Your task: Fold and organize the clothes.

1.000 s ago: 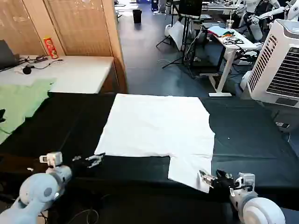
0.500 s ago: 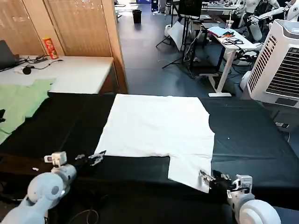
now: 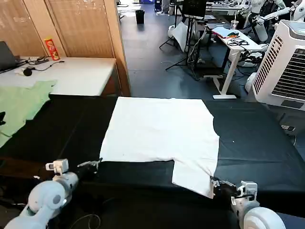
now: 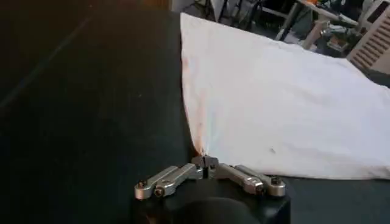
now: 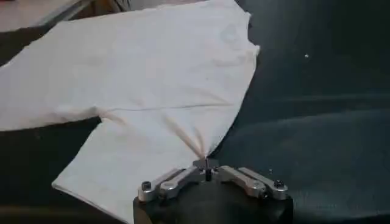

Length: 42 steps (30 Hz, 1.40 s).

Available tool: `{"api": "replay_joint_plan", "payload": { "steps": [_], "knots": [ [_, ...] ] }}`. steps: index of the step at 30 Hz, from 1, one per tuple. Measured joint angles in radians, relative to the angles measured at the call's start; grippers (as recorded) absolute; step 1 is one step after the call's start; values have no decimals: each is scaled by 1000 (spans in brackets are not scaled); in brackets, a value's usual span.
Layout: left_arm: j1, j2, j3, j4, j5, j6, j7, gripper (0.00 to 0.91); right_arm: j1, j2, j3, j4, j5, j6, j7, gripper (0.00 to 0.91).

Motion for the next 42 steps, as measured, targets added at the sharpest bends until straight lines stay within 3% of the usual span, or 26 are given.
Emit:
{"api": "replay_joint_plan", "payload": {
  "steps": [8, 15, 19, 34, 42],
  "knots": [
    [72, 9, -45, -97, 14, -41, -17, 0, 10, -3, 25, 5, -90, 12, -91, 0],
    [-20, -64, -25, -60, 91, -103, 8, 0, 144, -31, 6, -116, -93, 165, -149, 0],
    [-84, -111, -8, -13, 134, -142, 6, 0, 251, -43, -21, -203, -89, 216, -173, 0],
    [-287, -142, 91, 172, 214, -183, 24, 0, 630, -29, -231, -552, -147, 267, -210, 0],
    [-381, -154, 159, 278, 243, -196, 29, 0, 751, -12, -297, -676, -167, 282, -232, 0]
  ]
}}
